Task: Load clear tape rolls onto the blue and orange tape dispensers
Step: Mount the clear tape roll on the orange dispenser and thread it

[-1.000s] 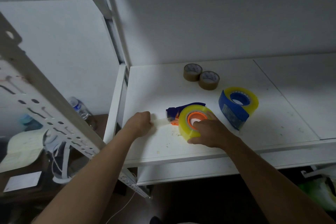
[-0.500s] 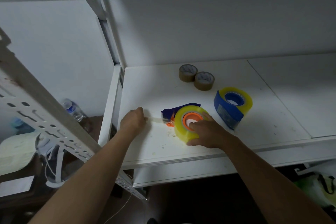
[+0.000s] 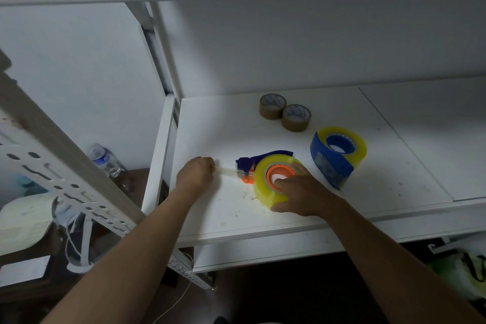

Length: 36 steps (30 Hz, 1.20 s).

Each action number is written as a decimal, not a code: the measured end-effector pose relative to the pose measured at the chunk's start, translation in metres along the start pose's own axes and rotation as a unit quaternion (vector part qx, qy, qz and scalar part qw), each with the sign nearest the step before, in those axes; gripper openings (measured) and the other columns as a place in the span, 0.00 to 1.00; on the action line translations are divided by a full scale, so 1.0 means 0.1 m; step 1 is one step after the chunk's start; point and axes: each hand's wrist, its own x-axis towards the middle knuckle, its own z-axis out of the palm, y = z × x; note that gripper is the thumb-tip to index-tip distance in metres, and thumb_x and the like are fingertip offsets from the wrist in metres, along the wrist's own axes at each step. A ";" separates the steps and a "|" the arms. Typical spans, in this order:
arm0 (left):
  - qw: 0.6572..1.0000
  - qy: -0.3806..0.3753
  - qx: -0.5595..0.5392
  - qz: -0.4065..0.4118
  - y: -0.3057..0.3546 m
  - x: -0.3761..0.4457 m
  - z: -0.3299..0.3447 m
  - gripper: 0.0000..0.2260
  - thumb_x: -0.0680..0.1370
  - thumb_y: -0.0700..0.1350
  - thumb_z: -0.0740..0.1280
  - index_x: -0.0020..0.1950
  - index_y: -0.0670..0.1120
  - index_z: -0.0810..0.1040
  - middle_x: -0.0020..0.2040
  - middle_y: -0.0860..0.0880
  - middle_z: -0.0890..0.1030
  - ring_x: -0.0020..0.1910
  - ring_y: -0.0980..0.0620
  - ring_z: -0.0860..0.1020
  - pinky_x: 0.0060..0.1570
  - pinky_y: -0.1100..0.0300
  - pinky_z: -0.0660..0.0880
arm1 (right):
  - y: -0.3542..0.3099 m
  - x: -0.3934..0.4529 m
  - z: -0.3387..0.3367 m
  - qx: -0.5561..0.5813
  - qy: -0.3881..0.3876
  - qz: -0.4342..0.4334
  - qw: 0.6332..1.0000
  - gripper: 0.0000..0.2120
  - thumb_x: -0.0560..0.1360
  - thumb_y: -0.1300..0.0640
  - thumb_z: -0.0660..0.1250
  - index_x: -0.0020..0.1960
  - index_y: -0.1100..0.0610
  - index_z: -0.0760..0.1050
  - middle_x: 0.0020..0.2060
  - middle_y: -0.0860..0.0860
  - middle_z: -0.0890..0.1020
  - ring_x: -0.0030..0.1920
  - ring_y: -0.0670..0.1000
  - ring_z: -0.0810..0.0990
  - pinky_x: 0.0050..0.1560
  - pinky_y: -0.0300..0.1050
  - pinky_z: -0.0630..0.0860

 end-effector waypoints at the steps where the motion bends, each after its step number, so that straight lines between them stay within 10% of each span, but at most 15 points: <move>1: 1.000 0.006 0.004 -0.001 0.00 0.00 0.00 0.09 0.76 0.38 0.59 0.49 0.47 0.78 0.49 0.47 0.79 0.46 0.47 0.76 0.40 0.58 0.69 | 0.00 0.00 -0.01 -0.002 -0.002 -0.001 1.000 0.29 0.74 0.36 0.62 0.68 0.51 0.67 0.66 0.49 0.75 0.68 0.54 0.68 0.72 0.51 0.58; 10: 0.999 0.032 0.026 0.004 0.01 0.02 -0.01 0.10 0.76 0.37 0.59 0.51 0.44 0.78 0.50 0.45 0.77 0.48 0.46 0.74 0.41 0.56 0.71 | 0.05 0.03 -0.01 0.019 -0.017 -0.009 1.000 0.30 0.70 0.31 0.65 0.64 0.49 0.71 0.63 0.48 0.76 0.67 0.55 0.69 0.71 0.52 0.60; 15: 0.998 0.020 -0.024 0.046 0.02 0.02 0.02 0.13 0.78 0.37 0.58 0.56 0.45 0.80 0.54 0.44 0.77 0.53 0.44 0.76 0.52 0.53 0.75 | 0.12 0.00 -0.10 -0.045 -0.053 -0.037 0.997 0.23 0.74 0.39 0.64 0.65 0.47 0.69 0.65 0.47 0.74 0.70 0.52 0.65 0.75 0.58 0.36; 20: 0.994 0.004 -0.097 0.058 0.08 -0.01 0.00 0.10 0.78 0.37 0.60 0.49 0.45 0.81 0.51 0.45 0.78 0.50 0.46 0.78 0.53 0.56 0.74 | 0.10 -0.06 -0.21 -0.084 -0.081 -0.017 0.993 0.30 0.76 0.54 0.64 0.75 0.46 0.57 0.76 0.50 0.61 0.77 0.52 0.53 0.72 0.59 0.31; 27: 0.986 -0.044 -0.156 -0.031 0.13 -0.08 -0.01 0.17 0.81 0.50 0.55 0.52 0.40 0.77 0.45 0.41 0.81 0.45 0.41 0.79 0.46 0.54 0.73 | -0.07 0.02 -0.21 0.055 0.010 0.006 0.998 0.15 0.76 0.41 0.60 0.54 0.51 0.73 0.50 0.46 0.78 0.55 0.50 0.74 0.68 0.53 0.60; 31: 0.962 -0.143 -0.213 -0.088 0.27 -0.19 -0.12 0.25 0.80 0.63 0.51 0.51 0.43 0.74 0.34 0.42 0.79 0.32 0.45 0.75 0.35 0.58 0.72 | -0.19 0.17 -0.11 0.123 0.101 0.103 0.982 0.25 0.78 0.35 0.53 0.36 0.53 0.70 0.32 0.47 0.75 0.37 0.48 0.72 0.57 0.51 0.64; 36: 0.958 -0.166 -0.210 -0.103 0.25 -0.22 -0.06 0.12 0.80 0.44 0.57 0.55 0.38 0.75 0.36 0.41 0.81 0.31 0.45 0.76 0.31 0.59 0.72 | -0.39 0.37 -0.12 0.181 0.177 0.193 0.948 0.30 0.77 0.33 0.53 0.62 0.59 0.64 0.49 0.56 0.81 0.49 0.58 0.78 0.49 0.50 0.72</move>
